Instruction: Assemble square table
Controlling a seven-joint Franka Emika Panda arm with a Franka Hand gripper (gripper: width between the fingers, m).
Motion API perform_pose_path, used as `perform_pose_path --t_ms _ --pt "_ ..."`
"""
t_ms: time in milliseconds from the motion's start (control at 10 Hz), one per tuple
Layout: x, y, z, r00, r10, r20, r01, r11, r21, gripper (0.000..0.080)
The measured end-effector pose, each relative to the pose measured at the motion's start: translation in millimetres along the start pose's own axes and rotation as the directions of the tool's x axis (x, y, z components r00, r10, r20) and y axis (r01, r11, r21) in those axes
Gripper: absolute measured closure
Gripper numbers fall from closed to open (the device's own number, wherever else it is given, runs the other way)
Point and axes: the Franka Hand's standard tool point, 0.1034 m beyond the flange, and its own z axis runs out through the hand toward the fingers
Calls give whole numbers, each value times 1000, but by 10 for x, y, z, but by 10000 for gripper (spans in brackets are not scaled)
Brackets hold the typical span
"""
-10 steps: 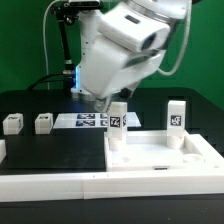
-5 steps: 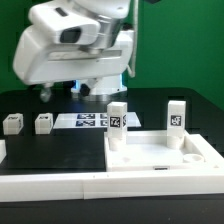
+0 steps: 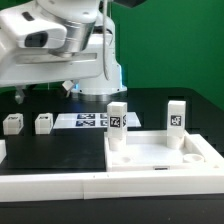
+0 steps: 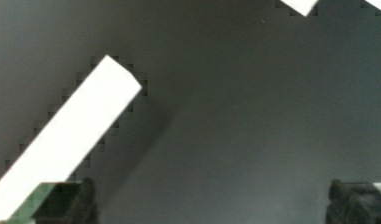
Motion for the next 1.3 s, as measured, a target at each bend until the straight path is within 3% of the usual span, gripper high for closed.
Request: perform_pose_path --t_ms 200,400,500,700,1100,1300 --pt "-235 38 263 979 201 27 -203 975 88 151" --pt "-322 -33 434 965 250 86 -261 951 166 151" --pt "-370 -19 492 959 267 99 -282 941 187 151" --pt "-441 38 549 957 270 104 -286 939 193 151" --pt "-454 18 587 950 289 115 -307 931 196 151" --pt "-541 -190 782 891 417 181 -450 866 219 151"
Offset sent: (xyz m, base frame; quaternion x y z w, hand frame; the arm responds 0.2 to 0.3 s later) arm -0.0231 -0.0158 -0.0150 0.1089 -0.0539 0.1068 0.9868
